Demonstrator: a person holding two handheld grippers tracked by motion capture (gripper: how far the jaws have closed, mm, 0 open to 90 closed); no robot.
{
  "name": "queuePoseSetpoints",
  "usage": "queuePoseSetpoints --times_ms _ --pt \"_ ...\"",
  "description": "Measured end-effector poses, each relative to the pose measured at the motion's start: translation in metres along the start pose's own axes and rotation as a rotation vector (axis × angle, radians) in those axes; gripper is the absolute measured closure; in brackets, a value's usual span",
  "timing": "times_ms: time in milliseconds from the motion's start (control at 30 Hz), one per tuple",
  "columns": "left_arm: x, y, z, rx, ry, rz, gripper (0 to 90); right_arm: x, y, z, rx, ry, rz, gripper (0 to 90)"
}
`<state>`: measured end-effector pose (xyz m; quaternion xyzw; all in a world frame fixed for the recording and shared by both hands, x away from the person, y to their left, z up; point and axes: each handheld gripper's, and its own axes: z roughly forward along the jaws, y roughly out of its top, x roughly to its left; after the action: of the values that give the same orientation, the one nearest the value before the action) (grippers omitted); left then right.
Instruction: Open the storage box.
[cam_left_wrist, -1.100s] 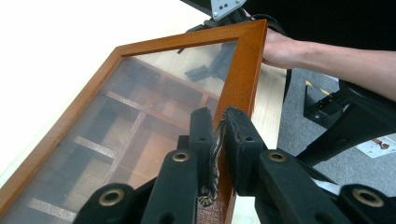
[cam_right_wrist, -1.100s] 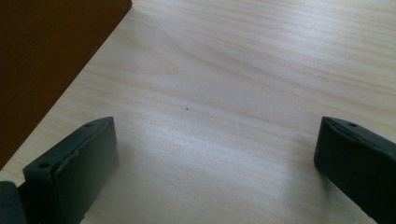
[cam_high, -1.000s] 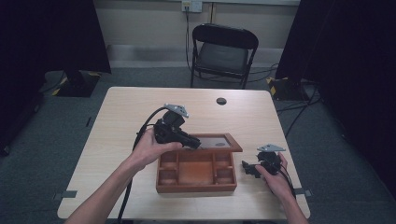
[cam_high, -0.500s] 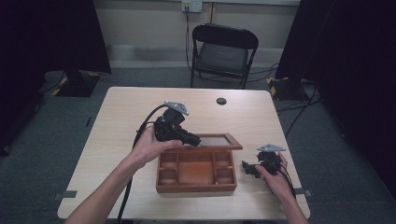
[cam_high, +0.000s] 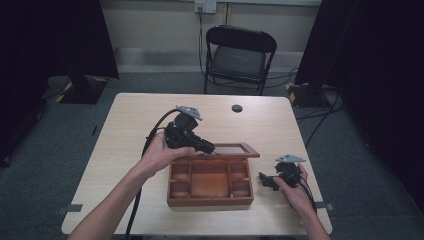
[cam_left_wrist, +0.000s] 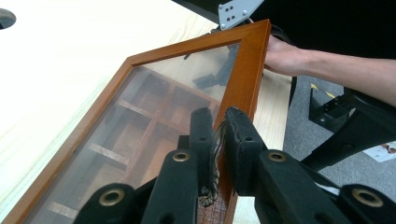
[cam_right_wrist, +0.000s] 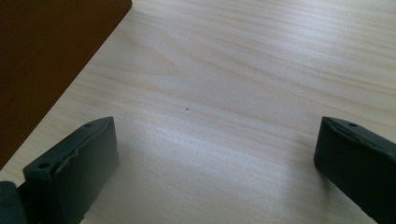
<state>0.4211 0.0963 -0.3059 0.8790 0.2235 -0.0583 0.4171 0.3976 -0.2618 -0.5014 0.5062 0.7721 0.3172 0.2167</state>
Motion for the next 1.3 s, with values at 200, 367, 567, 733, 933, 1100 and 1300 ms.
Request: queuePoseSetpoints --times_ms 200,367,567,733,933,1100,1300 --pt "0.003 0.001 -0.001 -0.005 -0.006 -0.008 81.7 0.000 0.000 0.000 0.000 0.000 0.000 0.0" --pt "0.004 0.004 -0.002 0.004 -0.002 -0.005 81.8 0.000 0.000 0.000 0.000 0.000 0.000 0.0" --pt "0.006 0.007 -0.004 0.000 -0.001 -0.009 81.9 0.000 0.000 0.000 0.000 0.000 0.001 0.0" --pt "0.007 0.007 -0.004 -0.012 -0.009 -0.010 81.9 0.000 0.000 0.000 0.000 0.000 0.000 0.0" --pt "0.007 0.009 -0.005 -0.008 -0.003 -0.008 81.9 0.000 0.000 0.000 0.000 0.000 0.000 0.0" --pt "0.008 0.009 -0.005 -0.005 -0.007 -0.009 82.0 0.000 0.000 0.000 0.000 0.000 0.000 0.0" --pt "0.009 0.011 -0.005 -0.004 -0.009 -0.010 82.0 0.000 0.000 0.000 0.000 0.000 0.000 0.0"
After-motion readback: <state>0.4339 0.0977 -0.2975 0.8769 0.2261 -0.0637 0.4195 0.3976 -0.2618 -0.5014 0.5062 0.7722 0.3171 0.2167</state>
